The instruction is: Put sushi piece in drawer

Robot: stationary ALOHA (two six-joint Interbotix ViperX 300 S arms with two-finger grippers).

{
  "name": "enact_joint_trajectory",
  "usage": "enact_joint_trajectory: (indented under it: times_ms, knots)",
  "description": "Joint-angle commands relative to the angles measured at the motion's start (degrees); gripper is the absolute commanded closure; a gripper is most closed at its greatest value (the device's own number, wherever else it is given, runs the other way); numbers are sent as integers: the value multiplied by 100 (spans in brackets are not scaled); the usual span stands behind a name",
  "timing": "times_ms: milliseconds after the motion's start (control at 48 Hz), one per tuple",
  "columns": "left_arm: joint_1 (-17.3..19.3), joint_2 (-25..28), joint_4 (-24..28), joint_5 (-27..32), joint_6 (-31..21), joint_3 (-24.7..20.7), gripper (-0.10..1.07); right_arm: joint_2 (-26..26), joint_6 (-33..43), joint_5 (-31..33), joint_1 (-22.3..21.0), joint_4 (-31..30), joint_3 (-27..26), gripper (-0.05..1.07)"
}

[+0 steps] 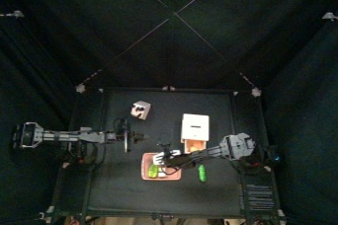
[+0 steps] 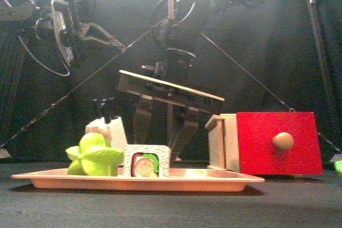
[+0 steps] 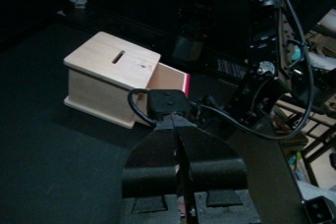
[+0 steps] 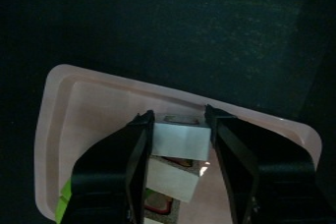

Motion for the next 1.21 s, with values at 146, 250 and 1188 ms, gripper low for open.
enact_joint_trajectory:
  times_ms: [146, 250, 1188]
  knots:
    - [18, -18, -9, -26, 9, -70, 74, -483, 9, 18, 9, -220, -141, 52]
    - [18, -18, -9, -26, 9, -70, 74, -554, 9, 53, 9, -281, -132, 52]
    - [18, -18, 0, -35, 9, -62, 74, -2101, 9, 712, 202, -659, 703, 52]
